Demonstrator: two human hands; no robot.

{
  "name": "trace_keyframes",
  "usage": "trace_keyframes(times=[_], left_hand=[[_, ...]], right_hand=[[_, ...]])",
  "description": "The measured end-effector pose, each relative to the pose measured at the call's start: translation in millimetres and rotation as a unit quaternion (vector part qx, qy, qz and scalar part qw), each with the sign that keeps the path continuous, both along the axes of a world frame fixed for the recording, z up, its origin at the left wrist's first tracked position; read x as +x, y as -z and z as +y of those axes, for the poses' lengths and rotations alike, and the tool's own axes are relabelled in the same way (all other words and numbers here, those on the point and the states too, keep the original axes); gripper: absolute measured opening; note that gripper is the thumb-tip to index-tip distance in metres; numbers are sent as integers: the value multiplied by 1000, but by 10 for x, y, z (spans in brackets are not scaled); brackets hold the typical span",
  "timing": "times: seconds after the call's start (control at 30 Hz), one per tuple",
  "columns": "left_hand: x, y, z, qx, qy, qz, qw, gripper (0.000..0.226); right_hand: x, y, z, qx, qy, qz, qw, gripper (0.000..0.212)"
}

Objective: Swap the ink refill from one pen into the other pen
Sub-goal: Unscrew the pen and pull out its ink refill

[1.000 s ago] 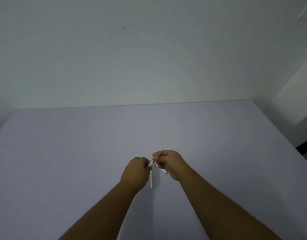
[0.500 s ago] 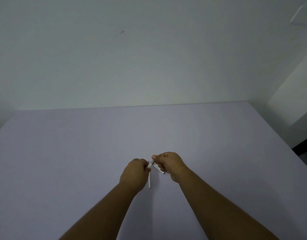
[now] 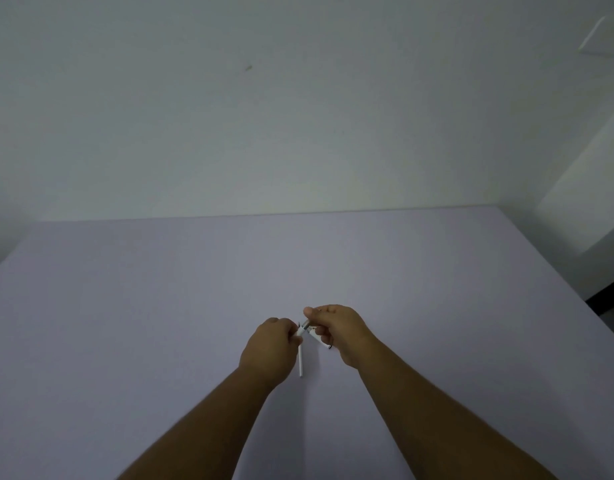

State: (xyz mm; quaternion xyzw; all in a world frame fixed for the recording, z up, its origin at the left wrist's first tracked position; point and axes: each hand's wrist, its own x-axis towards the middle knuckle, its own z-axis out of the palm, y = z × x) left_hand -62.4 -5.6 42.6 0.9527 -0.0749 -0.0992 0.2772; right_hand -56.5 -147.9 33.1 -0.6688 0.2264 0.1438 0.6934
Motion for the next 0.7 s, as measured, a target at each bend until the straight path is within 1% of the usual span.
trace_keyframes(times=[0.03,0.07,0.1,0.2,0.23,0.27,0.33,0.37,0.4,0.47,0.5,0.53,0.63,0.67,0.7], left_hand=[[-3,-5,-1,-1,0,1,1000,19],[-6,-8,-1,-1,2,2,1000,19],[-8,-8,1,0,4,2,1000,19],[-8,-20,12,1,6,2,1000,18],[-3,-25,12,0,6,1,1000,18],[0,-29,14,-1,6,1,1000,18],[6,-39,9,-1,7,0,1000,19],[8,-41,5,0,9,0,1000,19],[10,-42,2,2,10,0,1000,19],[10,-48,0,6,10,-1,1000,19],[9,-51,0,6,10,-1,1000,19],[9,-51,2,6,10,-1,1000,19],[8,-51,1,2,12,-1,1000,20],[8,-55,1,3,13,-1,1000,20],[10,-56,0,4,14,-1,1000,20]], right_hand=[[-1,5,4,-28,-5,7,1000,13],[-8,-2,9,-40,-9,6,999,12],[-5,5,6,-33,-9,0,999,8],[1,-14,-3,28,1,-17,999,13],[10,-10,-5,30,4,-15,999,10],[5,-30,3,20,8,-6,1000,3],[-4,-39,2,-25,4,10,1000,10],[0,-29,-8,-22,1,6,1000,8],[-2,-37,-11,-3,2,-2,1000,4],[10,-41,-26,39,5,-18,999,13],[15,-52,-22,46,9,-16,999,15],[18,-59,-14,42,14,-12,999,12],[3,-58,6,-17,6,11,1000,7],[-4,-60,7,-14,0,3,1000,4],[-5,-56,4,-1,-4,-7,1000,8]])
